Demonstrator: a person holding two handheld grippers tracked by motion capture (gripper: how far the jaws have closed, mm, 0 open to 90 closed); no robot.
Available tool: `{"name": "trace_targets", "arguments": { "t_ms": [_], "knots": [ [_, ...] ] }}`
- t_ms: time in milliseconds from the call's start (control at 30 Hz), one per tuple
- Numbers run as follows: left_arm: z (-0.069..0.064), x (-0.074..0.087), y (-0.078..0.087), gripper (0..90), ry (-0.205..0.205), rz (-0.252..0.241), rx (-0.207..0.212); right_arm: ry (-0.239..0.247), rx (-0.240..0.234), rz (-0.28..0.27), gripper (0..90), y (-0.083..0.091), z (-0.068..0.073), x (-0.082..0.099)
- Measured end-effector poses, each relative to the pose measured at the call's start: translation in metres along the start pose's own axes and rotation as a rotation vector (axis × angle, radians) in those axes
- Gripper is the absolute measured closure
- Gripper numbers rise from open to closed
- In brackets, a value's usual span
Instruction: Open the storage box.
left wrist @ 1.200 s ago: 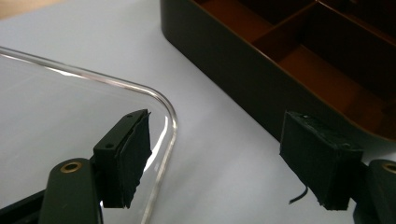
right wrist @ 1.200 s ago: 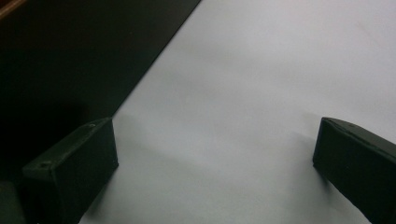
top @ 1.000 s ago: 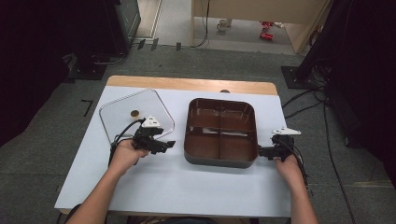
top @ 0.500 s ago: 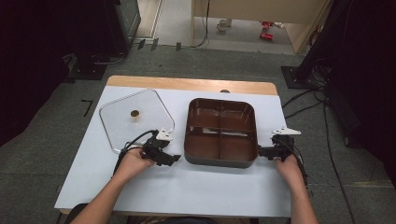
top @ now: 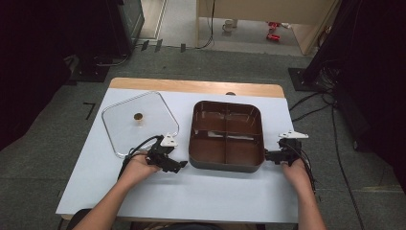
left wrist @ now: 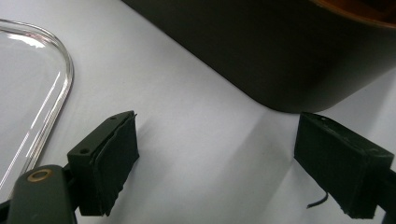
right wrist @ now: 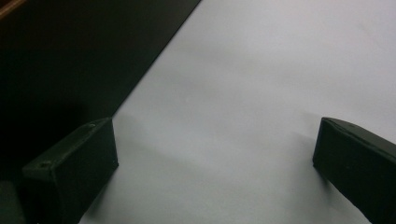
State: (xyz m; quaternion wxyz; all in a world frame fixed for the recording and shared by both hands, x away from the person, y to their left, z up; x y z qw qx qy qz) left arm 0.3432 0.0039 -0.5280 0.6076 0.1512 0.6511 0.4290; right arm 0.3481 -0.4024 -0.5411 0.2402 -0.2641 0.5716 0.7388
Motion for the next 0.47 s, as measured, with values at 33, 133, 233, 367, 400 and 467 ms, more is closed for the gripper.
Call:
{"name": "trace_targets", "arguments": {
  "t_ms": [33,133,233,367,400,467],
  "knots": [
    [-0.0001,0.0,-0.0001,13.4,-0.002,0.0,-0.001,0.0,0.0,0.0,0.0,0.0,0.0,0.0],
    [-0.0002,0.0001,-0.0001,13.3,-0.003,-0.001,-0.003,0.0,0.0,0.0,0.0,0.0,0.0,0.0],
    [-0.0001,0.0003,0.0,13.4,-0.001,-0.004,-0.001,0.0,0.0,0.0,0.0,0.0,0.0,0.0],
    [-0.0004,0.0003,-0.0002,13.3,-0.001,-0.004,-0.006,0.0,0.0,0.0,0.0,0.0,0.0,0.0],
    [-0.0007,0.0002,-0.0003,13.3,0.0,-0.004,-0.01,0.0,0.0,0.0,0.0,0.0,0.0,0.0],
    [-0.0015,0.0,-0.0006,13.4,0.003,-0.001,-0.02,0.0,0.0,0.0,0.0,0.0,0.0,0.0]
  ]
}}
Point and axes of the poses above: each handheld gripper's, and its own axes: y roughly backward along the jaws, x roughly out of its underside, z roughly to its left, the point moved 5 cm from there along -y, roughly forward along the jaws, and after that the axes turned 15 degrees about -y, right-handed, at the moved point
